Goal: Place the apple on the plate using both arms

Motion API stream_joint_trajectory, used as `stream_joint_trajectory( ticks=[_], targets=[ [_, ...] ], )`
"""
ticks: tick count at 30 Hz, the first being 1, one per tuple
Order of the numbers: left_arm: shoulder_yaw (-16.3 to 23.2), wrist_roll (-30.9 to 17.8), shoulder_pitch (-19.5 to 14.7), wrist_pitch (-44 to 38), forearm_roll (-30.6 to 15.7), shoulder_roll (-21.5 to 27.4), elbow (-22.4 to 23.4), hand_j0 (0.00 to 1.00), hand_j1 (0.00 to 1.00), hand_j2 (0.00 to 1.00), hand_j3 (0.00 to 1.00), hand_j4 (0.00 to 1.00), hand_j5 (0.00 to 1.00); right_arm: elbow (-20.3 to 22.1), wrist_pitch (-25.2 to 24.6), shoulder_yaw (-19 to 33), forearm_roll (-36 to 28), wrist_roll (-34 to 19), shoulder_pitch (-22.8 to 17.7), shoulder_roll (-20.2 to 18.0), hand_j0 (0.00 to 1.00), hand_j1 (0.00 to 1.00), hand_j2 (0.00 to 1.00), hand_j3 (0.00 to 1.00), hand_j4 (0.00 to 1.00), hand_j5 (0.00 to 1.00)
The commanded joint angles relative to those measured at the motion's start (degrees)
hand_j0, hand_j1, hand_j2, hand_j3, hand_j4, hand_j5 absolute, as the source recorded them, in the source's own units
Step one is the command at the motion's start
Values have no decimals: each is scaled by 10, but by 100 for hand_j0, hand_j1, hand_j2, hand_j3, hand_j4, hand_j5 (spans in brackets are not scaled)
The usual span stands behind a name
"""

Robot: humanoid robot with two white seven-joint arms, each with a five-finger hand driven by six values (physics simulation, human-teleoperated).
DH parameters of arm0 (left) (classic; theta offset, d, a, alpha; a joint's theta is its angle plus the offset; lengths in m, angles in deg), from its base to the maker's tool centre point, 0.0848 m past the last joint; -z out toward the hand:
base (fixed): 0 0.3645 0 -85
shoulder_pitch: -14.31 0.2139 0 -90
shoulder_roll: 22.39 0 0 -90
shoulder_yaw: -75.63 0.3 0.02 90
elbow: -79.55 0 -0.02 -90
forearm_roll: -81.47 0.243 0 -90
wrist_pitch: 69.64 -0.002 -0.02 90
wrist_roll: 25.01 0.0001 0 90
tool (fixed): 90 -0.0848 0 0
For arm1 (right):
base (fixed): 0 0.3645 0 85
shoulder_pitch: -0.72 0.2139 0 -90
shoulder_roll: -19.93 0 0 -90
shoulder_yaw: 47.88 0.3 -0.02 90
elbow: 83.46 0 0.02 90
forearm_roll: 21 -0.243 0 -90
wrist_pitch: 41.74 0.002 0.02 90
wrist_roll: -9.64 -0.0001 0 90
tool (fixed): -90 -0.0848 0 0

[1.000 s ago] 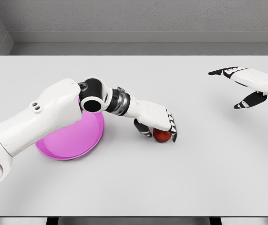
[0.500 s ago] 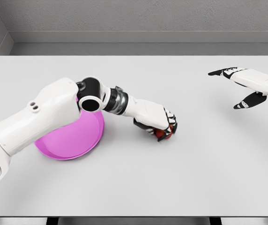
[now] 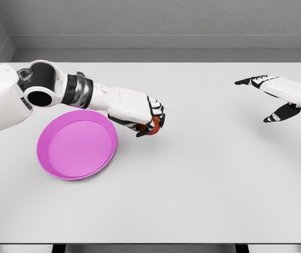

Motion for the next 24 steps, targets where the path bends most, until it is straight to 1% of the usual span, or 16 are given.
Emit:
stream_joint_trajectory(
  ticks=[1,3,4,5,8,11,14,15,17,18,21,23,24],
  targets=[
    [-6,3,0,-1,-16,50,-21,20,20,20,20,20,20,0,-1,0,-2,0,0,-1,100,100,100,100,100,100],
    [-13,3,3,-1,-21,73,-20,20,20,20,20,20,20,1,-1,0,-2,0,0,-1,100,100,100,100,100,100],
    [-27,3,6,-1,-31,94,-20,20,20,20,20,20,20,0,-1,0,-2,0,0,-1,100,100,100,100,100,100],
    [-29,3,8,-1,-32,109,-20,20,20,20,20,20,20,0,-1,0,-2,0,0,-1,100,100,100,100,100,100],
    [-31,3,12,-1,-39,136,-16,20,20,20,20,20,20,0,-1,0,-2,0,0,-1,100,100,100,100,100,100],
    [-35,3,32,-1,-43,154,-15,20,20,20,20,20,20,0,-1,0,-2,0,-1,-1,100,100,100,100,100,100],
    [-39,3,60,-1,-43,159,-13,21,21,21,21,21,21,0,-1,0,-2,0,0,-1,100,100,100,100,100,100],
    [-40,2,76,-1,-41,160,-13,21,21,21,21,21,21,0,-1,0,-2,0,-1,-1,100,100,100,100,100,100],
    [-40,2,79,-1,-38,156,-7,22,22,22,22,22,22,0,-1,0,-2,0,0,-1,100,100,100,100,100,100],
    [-39,2,80,-1,-37,153,10,22,22,22,22,22,22,0,-1,0,-2,0,0,-1,100,100,100,100,100,100],
    [-39,2,80,-1,-35,146,18,24,24,24,24,24,24,0,-1,0,-2,0,-1,-1,100,100,100,100,100,100],
    [-38,0,80,-1,-33,143,18,37,37,37,37,37,37,0,-1,0,-2,0,-1,-1,100,100,100,100,100,100],
    [-38,-1,81,-1,-32,143,17,55,55,55,55,55,55,0,-1,-1,-2,0,-1,-1,100,100,100,100,100,100]
  ],
)
